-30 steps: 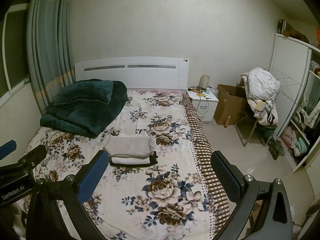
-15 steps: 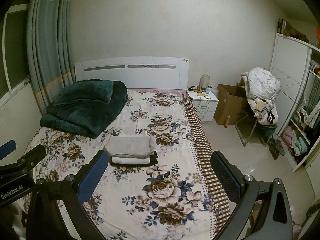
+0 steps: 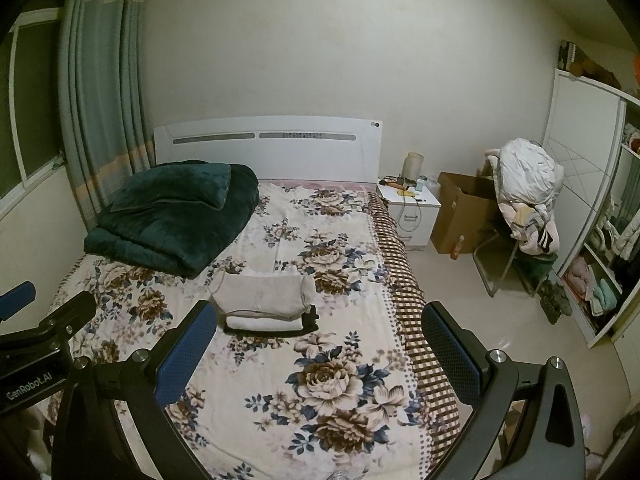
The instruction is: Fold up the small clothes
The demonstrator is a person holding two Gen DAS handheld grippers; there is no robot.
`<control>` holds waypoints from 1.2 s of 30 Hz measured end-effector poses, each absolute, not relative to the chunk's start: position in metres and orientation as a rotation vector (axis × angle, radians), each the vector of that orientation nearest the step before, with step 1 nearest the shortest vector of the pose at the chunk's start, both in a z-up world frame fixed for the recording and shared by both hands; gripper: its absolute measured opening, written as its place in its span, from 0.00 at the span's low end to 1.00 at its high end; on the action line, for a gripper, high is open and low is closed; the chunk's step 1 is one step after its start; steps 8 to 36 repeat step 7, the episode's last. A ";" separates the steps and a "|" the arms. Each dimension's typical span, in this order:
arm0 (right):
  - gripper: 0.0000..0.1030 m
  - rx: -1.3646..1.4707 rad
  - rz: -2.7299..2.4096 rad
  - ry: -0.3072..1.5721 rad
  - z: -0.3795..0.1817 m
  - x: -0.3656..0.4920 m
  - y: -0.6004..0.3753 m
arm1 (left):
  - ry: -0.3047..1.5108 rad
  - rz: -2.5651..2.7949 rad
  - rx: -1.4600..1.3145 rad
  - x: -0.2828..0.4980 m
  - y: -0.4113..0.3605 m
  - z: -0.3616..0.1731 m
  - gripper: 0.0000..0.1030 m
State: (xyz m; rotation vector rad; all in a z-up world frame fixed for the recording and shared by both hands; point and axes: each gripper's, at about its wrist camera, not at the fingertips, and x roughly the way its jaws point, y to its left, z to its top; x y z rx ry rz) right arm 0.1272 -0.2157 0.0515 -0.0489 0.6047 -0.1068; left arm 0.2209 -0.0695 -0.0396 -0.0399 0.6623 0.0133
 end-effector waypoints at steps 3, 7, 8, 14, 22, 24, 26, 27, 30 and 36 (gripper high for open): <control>1.00 -0.048 -0.108 0.606 0.051 0.126 -0.216 | 0.659 0.013 -0.039 0.221 -0.069 -0.039 1.00; 1.00 -0.048 -0.106 0.604 0.052 0.127 -0.215 | 0.653 0.015 -0.035 0.219 -0.068 -0.035 1.00; 1.00 -0.048 -0.106 0.604 0.052 0.127 -0.215 | 0.653 0.015 -0.035 0.219 -0.068 -0.035 1.00; 1.00 -0.048 -0.106 0.604 0.052 0.127 -0.215 | 0.653 0.015 -0.035 0.219 -0.068 -0.035 1.00; 1.00 -0.048 -0.106 0.604 0.052 0.127 -0.215 | 0.653 0.015 -0.035 0.219 -0.068 -0.035 1.00; 1.00 -0.048 -0.106 0.604 0.052 0.127 -0.215 | 0.653 0.015 -0.035 0.219 -0.068 -0.035 1.00; 1.00 -0.048 -0.106 0.604 0.052 0.127 -0.215 | 0.653 0.015 -0.035 0.219 -0.068 -0.035 1.00; 1.00 -0.048 -0.106 0.604 0.052 0.127 -0.215 | 0.653 0.015 -0.035 0.219 -0.068 -0.035 1.00; 1.00 -0.048 -0.106 0.604 0.052 0.127 -0.215 | 0.653 0.015 -0.035 0.219 -0.068 -0.035 1.00; 1.00 -0.048 -0.106 0.604 0.052 0.127 -0.215 | 0.653 0.015 -0.035 0.219 -0.068 -0.035 1.00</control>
